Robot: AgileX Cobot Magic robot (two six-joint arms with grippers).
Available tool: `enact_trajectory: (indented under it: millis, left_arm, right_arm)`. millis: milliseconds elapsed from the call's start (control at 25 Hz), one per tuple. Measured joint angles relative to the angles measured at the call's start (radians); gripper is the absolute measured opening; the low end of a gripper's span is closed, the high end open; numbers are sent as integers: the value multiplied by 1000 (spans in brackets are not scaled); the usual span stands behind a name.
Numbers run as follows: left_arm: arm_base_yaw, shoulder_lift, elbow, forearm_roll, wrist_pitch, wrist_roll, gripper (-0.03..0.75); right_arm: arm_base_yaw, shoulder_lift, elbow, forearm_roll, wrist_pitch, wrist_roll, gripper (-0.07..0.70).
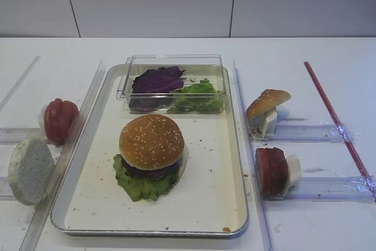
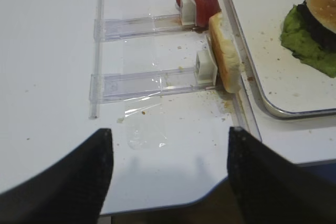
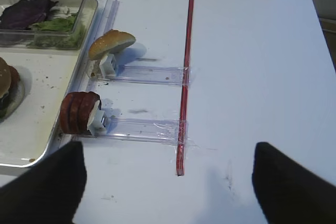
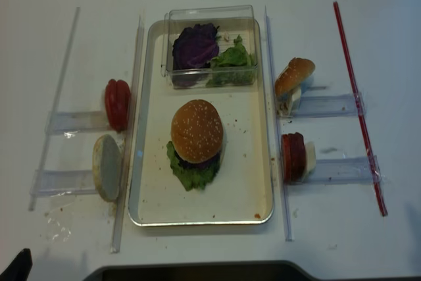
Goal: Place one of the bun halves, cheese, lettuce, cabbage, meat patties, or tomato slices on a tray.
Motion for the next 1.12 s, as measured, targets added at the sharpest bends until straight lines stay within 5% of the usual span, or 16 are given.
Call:
enact_trajectory:
  millis: [320, 720, 1120]
  left_arm:
    - [0, 0, 0, 0, 0, 0, 429]
    - [0, 0, 0, 0, 0, 0, 428]
    - [0, 0, 1, 0, -2, 0, 428]
  right_arm:
    - [0, -18, 2, 0, 0, -8, 477]
    - [0, -309, 276, -6, -3, -9, 467]
    - [0, -343, 407, -8, -122, 16, 465]
